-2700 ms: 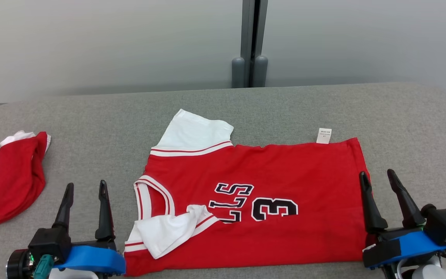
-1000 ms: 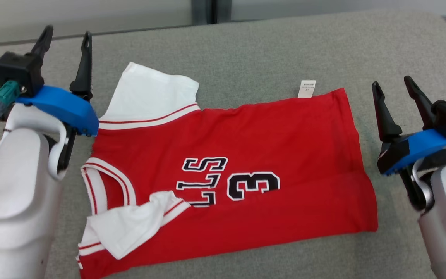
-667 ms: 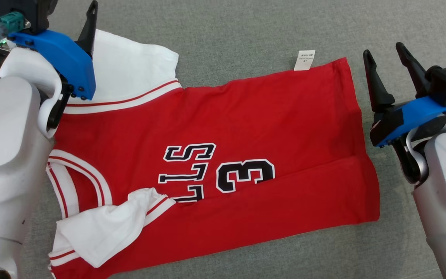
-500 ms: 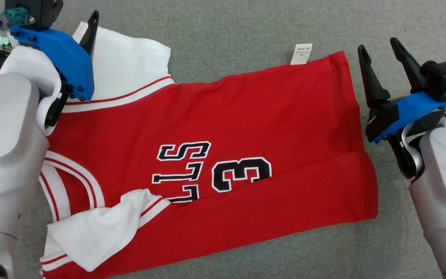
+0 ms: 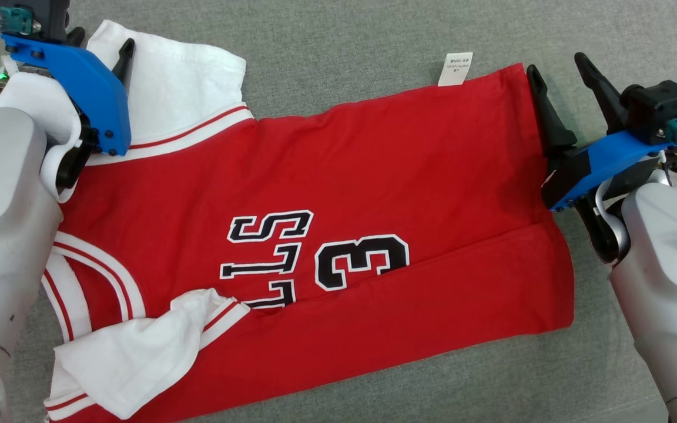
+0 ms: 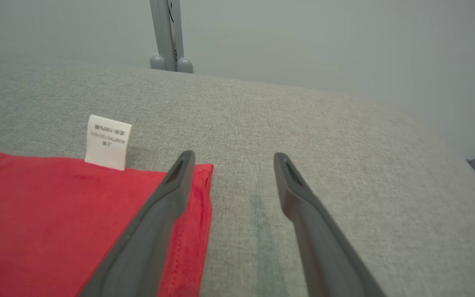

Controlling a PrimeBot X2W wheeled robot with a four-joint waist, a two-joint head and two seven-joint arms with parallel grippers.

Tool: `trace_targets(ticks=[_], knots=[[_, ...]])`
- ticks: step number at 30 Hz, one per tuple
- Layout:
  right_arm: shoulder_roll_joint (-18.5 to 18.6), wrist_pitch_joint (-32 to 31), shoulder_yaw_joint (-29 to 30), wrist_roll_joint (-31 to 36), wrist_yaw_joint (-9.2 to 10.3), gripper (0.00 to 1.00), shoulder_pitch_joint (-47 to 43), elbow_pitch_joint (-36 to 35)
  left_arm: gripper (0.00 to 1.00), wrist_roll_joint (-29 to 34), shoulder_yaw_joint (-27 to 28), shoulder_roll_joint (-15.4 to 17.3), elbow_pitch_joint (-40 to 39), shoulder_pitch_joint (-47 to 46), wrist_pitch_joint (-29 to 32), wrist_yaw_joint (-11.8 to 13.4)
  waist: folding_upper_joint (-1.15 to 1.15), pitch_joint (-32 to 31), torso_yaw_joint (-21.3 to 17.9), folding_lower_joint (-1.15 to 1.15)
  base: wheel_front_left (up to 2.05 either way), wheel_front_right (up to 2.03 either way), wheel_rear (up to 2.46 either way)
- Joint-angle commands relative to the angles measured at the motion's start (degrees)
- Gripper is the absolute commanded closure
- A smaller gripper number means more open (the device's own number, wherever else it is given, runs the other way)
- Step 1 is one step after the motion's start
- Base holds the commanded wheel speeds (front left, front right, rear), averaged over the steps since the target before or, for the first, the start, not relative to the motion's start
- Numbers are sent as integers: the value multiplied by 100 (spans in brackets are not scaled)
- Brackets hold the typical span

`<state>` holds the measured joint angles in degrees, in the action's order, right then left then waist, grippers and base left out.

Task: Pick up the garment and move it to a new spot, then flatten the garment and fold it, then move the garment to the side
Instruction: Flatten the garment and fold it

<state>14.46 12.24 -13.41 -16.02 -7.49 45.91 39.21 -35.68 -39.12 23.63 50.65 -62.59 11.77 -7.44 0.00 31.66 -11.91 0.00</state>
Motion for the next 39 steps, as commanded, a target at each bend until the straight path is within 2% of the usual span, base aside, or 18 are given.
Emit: trace_targets(ticks=[1, 5, 6, 7, 8, 20, 23, 30, 31, 32, 33, 39], knots=[[-21, 46, -44, -37, -1, 0, 146, 49, 0, -135, -45, -26, 57, -42, 83, -4, 0, 7, -1, 0, 0, 0, 0], [2, 77, -155, -124, -1, 0, 198, 221, 0, -623, -123, -106, 21, -43, 264, -5, 0, 12, 8, 0, 0, 0, 0], [8, 93, -180, -144, -1, 0, 229, 257, 50, -686, -171, -87, 21, -61, 273, -5, 0, 12, 11, 0, 0, 0, 0], [13, 101, -209, -153, -1, 0, 262, 292, 87, -730, -204, -70, 29, -84, 271, -5, 0, 13, 12, 0, 0, 0, 0], [18, 105, -242, -175, -1, 0, 281, 324, 100, -751, -226, -54, 39, -114, 228, -5, 0, 11, 13, 0, 0, 0, 0], [101, -151, -782, -815, -1, 0, 362, 677, 100, -975, -540, -80, -31, -249, -619, -3, 0, -202, 193, 0, 0, 0, 0], [240, -352, -890, -898, 0, 0, 417, 800, 100, -1009, -689, -109, -124, -229, -753, -4, 0, -234, 286, 0, 0, 0, 0], [230, -746, -1037, -1073, -1, 0, 629, 1104, 100, -1071, -919, -141, -227, -259, -906, -4, 0, -231, 414, 0, 0, 0, 0], [207, -819, -1063, -1136, -1, 27, 650, 1154, 100, -1090, -939, -153, -243, -277, -935, -4, 0, -230, 430, 0, 0, 0, 0], [186, -883, -1076, -1193, -1, 84, 672, 1212, 100, -1108, -970, -164, -251, -294, -960, -4, 0, -231, 445, 0, 0, 0, 0], [189, -910, -1076, -1241, -1, 100, 703, 1248, 100, -1121, -1001, -171, -254, -312, -990, -4, 0, -234, 462, 0, 0, 0, 0], [231, -652, -1028, -1244, -1, 100, 952, 1430, 100, -1194, -1032, -200, -164, -418, -1275, -4, 0, -292, 524, 0, 0, 0, 0]])
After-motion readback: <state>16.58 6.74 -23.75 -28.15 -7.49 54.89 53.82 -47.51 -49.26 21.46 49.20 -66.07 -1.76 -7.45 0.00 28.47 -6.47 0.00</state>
